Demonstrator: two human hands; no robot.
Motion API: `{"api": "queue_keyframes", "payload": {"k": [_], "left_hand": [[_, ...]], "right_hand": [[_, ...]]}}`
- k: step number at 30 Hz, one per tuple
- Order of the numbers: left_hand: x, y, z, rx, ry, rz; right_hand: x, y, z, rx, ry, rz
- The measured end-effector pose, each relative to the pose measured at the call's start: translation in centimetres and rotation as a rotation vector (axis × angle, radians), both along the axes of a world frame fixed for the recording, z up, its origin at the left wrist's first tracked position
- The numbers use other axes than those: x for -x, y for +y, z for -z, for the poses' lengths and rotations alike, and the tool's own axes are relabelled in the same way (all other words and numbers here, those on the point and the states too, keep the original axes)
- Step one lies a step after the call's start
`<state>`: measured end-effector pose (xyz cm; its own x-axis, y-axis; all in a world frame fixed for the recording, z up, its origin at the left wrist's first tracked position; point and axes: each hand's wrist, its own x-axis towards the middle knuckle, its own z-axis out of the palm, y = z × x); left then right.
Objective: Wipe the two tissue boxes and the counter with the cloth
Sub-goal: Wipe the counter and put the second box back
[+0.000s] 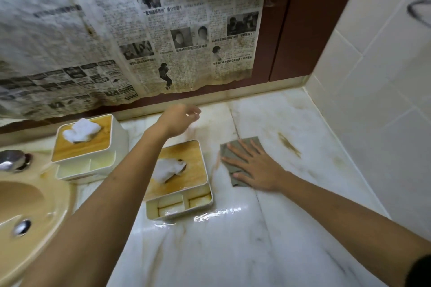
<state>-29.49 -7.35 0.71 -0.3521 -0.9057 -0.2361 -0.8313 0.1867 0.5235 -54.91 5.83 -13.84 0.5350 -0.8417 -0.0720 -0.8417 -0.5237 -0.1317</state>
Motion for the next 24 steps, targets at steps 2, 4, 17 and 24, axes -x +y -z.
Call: {"api": "queue_keyframes", "payload": {"k": [2,4,17,24], "left_hand": [[-0.5,2.5,-0.8,0.061,0.100,-0.015],[-1.1,5.2,-1.3,0.106,0.174,-0.017],[-9.9,15.0,-1.5,0.300,0.413,-0.489],[-11.0,18.0,1.9,-0.008,0.500,-0.721]], "right_hand": [[-0.2,2.7,-0.5,-0.025,-0.012,-0.053],[-0.3,5.2,-1.3,-0.087,0.001,-0.130],[-8.1,5.4,-9.6,-0.354,-0.936,0.564],[-13.2,4.7,-10.7,-0.567,-1.163,0.865]]}}
